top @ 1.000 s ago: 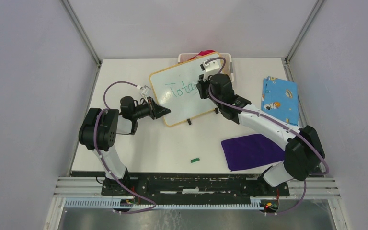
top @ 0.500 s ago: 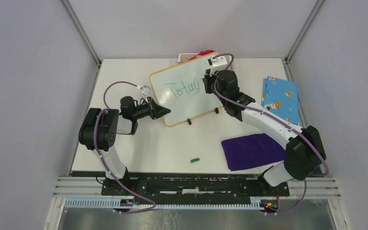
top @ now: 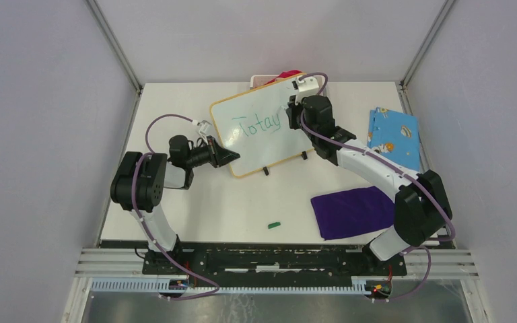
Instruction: Write a sentence on the whiteboard
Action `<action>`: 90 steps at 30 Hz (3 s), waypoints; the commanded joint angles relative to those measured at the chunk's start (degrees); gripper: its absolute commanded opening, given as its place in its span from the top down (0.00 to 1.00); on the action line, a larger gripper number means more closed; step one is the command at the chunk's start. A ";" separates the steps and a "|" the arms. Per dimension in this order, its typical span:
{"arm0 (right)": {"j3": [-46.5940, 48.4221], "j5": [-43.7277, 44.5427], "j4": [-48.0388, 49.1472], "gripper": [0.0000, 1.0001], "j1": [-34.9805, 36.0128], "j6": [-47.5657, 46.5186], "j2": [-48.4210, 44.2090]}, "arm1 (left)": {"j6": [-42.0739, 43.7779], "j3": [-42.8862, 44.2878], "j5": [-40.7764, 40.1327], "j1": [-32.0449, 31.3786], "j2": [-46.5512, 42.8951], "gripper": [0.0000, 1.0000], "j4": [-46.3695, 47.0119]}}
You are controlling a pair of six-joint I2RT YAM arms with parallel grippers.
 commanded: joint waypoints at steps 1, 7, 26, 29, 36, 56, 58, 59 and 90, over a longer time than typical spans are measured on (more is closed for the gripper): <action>2.14 -1.18 2.52 1.00 -0.32 0.54 0.69 | 0.99 0.79 -3.12 0.30 1.15 0.76 -1.87; -0.37 -1.41 3.10 1.00 -0.25 1.20 0.38 | 0.99 0.89 -3.08 0.29 1.24 0.76 -2.09; -3.42 1.20 3.10 1.00 -0.45 2.23 -6.26 | 0.99 0.88 -3.24 0.32 1.24 0.75 -2.14; -3.71 1.66 2.49 1.00 -0.88 2.36 -6.04 | 0.99 0.82 -3.19 0.29 1.26 0.75 -2.14; -3.47 1.88 1.72 1.00 -1.77 2.75 -4.69 | 0.99 0.85 -3.24 0.17 1.14 0.75 -2.15; -0.33 0.60 1.41 1.00 -2.55 2.14 -1.01 | 0.98 1.03 -3.10 0.18 1.31 0.75 -2.39; -0.14 0.23 1.45 1.00 -2.48 2.05 -0.83 | 0.99 1.06 -3.08 0.23 1.31 0.75 -2.39; -0.14 -0.23 1.56 1.00 -2.48 2.04 -0.70 | 1.00 1.04 -3.13 0.23 1.31 0.75 -2.40; -5.26 2.14 -0.24 1.00 -2.30 2.71 -2.49 | 1.07 1.09 -3.22 0.14 1.33 0.75 -2.67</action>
